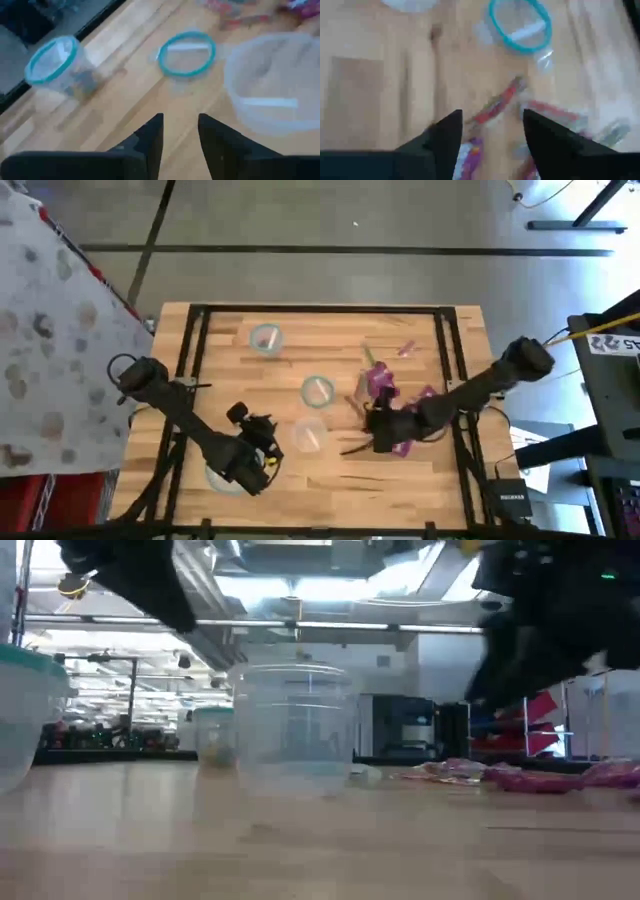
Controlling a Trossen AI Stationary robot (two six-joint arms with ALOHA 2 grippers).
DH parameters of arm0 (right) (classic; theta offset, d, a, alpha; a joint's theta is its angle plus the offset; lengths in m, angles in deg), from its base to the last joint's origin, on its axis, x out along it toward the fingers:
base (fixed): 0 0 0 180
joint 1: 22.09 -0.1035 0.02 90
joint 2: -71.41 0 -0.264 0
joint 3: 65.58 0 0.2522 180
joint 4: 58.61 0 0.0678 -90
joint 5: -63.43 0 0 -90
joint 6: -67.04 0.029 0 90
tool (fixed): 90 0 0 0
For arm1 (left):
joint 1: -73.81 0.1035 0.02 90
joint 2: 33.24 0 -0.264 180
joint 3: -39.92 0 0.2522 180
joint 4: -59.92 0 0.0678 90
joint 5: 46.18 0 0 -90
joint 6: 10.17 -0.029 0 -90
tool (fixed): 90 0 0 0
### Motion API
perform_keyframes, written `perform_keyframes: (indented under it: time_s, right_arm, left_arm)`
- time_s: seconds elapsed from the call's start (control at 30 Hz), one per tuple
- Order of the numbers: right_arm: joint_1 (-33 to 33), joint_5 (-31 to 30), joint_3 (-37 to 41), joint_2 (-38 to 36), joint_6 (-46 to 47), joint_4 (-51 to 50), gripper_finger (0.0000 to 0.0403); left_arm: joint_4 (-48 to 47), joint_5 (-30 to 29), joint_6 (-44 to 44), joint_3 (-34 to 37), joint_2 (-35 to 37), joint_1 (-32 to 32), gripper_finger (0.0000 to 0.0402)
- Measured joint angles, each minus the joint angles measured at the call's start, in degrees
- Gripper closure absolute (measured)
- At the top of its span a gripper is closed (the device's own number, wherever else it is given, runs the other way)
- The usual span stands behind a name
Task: Sort candy
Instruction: Put the violet candy into the bottom small transparent bin
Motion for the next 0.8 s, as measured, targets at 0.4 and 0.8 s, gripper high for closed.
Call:
perform_keyframes:
  time_s: [0.4, 0.8]
  right_arm:
    - [-3.4, -1.7, 15.9, 1.1, 2.8, 22.5, 0.022]
    - [-3.5, -4.0, 16.7, 8.0, 5.9, 27.0, 0.0275]
  left_arm:
    - [18.7, 3.0, -11.6, 6.1, 0.0, 2.9, 0.0294]
    - [23.5, 6.0, -11.7, 11.5, -0.1, 5.0, 0.0294]
